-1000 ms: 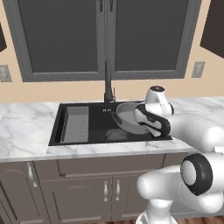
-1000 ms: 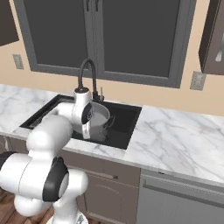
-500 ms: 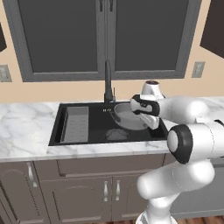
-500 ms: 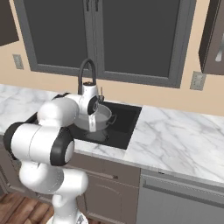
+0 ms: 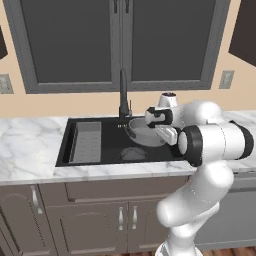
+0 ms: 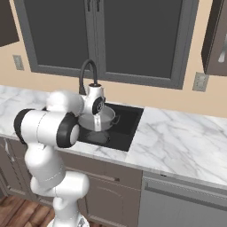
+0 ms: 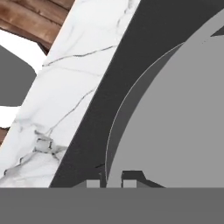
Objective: Move the pot and pan from the stove into the sink.
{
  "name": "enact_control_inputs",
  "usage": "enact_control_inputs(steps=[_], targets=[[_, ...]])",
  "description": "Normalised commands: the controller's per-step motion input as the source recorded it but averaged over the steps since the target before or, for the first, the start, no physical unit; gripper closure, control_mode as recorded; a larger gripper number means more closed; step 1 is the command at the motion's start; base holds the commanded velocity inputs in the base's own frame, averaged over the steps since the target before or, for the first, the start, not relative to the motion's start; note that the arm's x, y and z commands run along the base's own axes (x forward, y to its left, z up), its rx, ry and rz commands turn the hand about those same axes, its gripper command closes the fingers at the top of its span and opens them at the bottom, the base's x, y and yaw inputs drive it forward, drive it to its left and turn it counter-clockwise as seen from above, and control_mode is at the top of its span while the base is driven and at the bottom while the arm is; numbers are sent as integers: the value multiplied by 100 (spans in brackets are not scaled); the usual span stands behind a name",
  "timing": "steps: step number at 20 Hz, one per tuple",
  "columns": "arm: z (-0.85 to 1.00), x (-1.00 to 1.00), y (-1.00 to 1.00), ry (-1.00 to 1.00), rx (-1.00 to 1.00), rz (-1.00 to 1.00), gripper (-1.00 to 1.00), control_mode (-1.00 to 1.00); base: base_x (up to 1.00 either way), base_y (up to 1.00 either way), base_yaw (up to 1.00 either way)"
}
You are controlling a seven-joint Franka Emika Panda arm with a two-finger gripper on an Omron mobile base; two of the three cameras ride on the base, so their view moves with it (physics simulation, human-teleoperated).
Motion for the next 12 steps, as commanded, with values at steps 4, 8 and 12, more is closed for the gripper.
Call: enact_control_inputs(steps=[4,8,12], targets=[[-36,53,-11,3,0,5,100,-100,0,0,0],[-37,61,-11,4,0,5,100,-100,0,0,0],[-48,58,-11,4,-1,6,100,-100,0,0,0]])
